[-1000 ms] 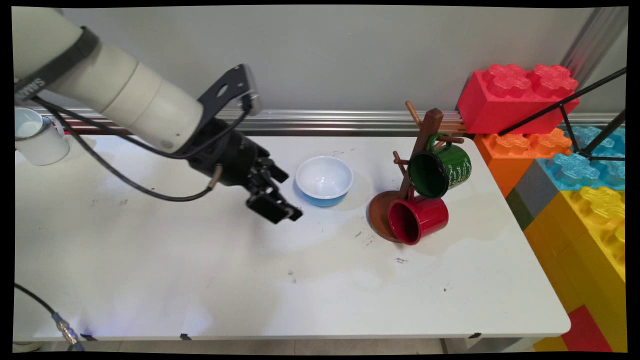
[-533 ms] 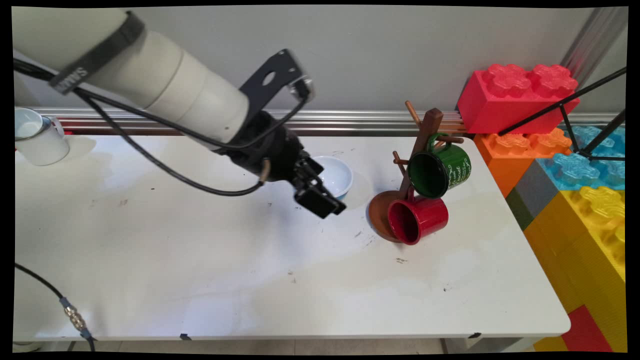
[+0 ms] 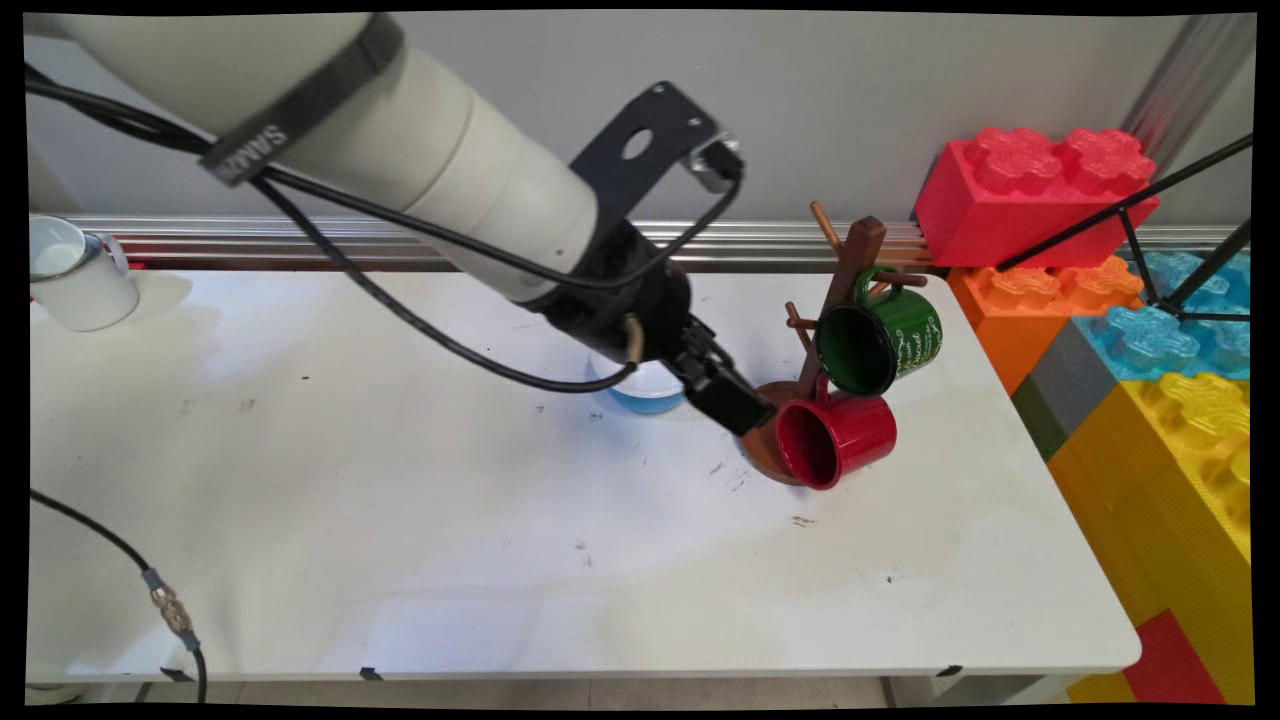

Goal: Pick up the green mug from the rack

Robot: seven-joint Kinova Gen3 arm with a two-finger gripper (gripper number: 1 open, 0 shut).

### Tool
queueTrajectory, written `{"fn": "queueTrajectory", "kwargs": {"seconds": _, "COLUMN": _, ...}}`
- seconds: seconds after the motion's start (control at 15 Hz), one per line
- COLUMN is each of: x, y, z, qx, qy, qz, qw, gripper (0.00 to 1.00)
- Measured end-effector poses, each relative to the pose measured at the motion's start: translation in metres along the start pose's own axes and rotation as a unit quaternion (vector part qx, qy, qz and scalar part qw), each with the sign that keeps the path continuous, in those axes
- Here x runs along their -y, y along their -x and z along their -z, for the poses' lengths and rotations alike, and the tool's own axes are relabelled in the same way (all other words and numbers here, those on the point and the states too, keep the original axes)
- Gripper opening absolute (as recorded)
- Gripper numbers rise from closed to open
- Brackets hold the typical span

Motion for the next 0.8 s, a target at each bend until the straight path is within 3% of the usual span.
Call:
{"fn": "queueTrajectory", "kwargs": {"seconds": 0.4, "x": -0.018, "y": -0.025, "z": -0.018, "qx": -0.011, "qy": -0.008, "qz": 0.012, "qw": 0.9998, "gripper": 1.00}}
{"fn": "queueTrajectory", "kwargs": {"seconds": 0.8, "x": -0.021, "y": -0.030, "z": -0.040, "qx": -0.029, "qy": -0.014, "qz": 0.019, "qw": 0.9993, "gripper": 1.00}}
